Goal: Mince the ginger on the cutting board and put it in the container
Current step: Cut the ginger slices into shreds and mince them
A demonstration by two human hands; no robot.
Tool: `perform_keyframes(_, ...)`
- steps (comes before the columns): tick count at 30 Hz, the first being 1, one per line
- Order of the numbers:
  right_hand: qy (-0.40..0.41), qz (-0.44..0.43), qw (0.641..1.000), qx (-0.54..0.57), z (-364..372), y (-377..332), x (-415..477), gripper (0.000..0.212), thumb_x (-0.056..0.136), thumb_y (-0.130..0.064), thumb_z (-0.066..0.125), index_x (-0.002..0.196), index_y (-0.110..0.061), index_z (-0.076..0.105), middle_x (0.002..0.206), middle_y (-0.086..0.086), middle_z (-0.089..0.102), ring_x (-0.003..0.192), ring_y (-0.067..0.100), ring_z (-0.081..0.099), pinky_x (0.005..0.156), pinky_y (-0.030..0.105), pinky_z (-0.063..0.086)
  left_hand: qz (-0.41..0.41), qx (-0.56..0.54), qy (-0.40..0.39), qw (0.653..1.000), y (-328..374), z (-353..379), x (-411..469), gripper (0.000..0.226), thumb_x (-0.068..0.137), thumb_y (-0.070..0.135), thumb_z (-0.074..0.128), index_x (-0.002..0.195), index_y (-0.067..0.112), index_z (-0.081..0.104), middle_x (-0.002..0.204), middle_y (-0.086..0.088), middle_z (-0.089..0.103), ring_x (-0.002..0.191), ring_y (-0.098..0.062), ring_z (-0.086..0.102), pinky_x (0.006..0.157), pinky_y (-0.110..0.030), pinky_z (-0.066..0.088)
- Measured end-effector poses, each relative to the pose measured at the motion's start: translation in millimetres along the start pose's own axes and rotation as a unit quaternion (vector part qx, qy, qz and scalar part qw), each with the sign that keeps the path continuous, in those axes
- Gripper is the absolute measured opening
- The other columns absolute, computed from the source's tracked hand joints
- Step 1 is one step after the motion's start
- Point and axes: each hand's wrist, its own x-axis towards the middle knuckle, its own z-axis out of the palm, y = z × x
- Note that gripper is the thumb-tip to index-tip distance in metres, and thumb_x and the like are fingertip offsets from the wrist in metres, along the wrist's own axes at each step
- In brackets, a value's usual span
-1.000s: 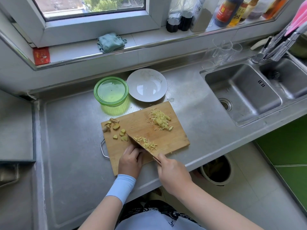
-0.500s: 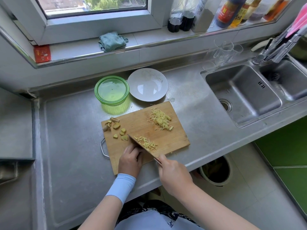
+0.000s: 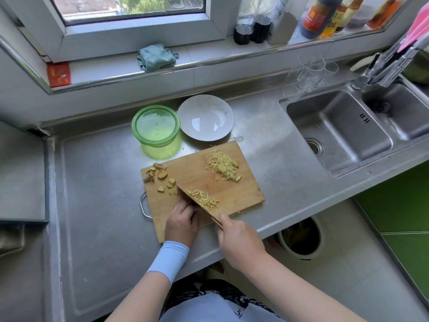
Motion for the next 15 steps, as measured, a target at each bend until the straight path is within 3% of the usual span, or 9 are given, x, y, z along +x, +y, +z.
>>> perform_keyframes(5, -0.007, 0.006, 1.000, -0.002, 0.3, 11.8, -26.9, 0.011, 0.104, -0.030, 0.034, 0.095, -0.023, 0.033, 0.068, 0.001, 0.051, 0.061, 0.027, 0.051, 0.051, 0.038, 0.036, -0.004, -0.022, 0.000, 1.000, 2.6, -1.8, 1.1, 0.021, 0.084, 0.017, 0.054, 0.081, 0.007, 0.071, 0.089, -0.005, 0.066, 0.082, -0.021, 0.058, 0.068, -0.025, 0.047)
perform_keyframes(8, -0.011, 0.017, 1.000, -0.006, 2.2, 13.6, -31.0, 0.013, 0.104, -0.030, 0.035, 0.094, -0.023, 0.032, 0.069, 0.000, 0.050, 0.061, 0.025, 0.049, 0.047, 0.033, 0.028, -0.005, -0.014, -0.008, 1.000, 0.5, -1.0, 0.7, 0.005, 0.080, 0.003, 0.068, 0.081, 0.007, 0.070, 0.091, -0.005, 0.066, 0.082, -0.023, 0.060, 0.070, -0.026, 0.048)
perform_keyframes(15, 0.000, 0.011, 1.000, 0.007, 1.8, -2.6, 1.0, 0.006, 0.104, -0.028, 0.038, 0.102, -0.022, 0.039, 0.075, 0.002, 0.055, 0.070, 0.031, 0.058, 0.060, 0.041, 0.049, 0.013, -0.015, 0.005, 1.000, 3.2, -4.2, 0.5, 0.021, 0.085, 0.018, 0.055, 0.079, 0.007, 0.071, 0.083, -0.006, 0.064, 0.081, -0.020, 0.055, 0.070, -0.022, 0.044)
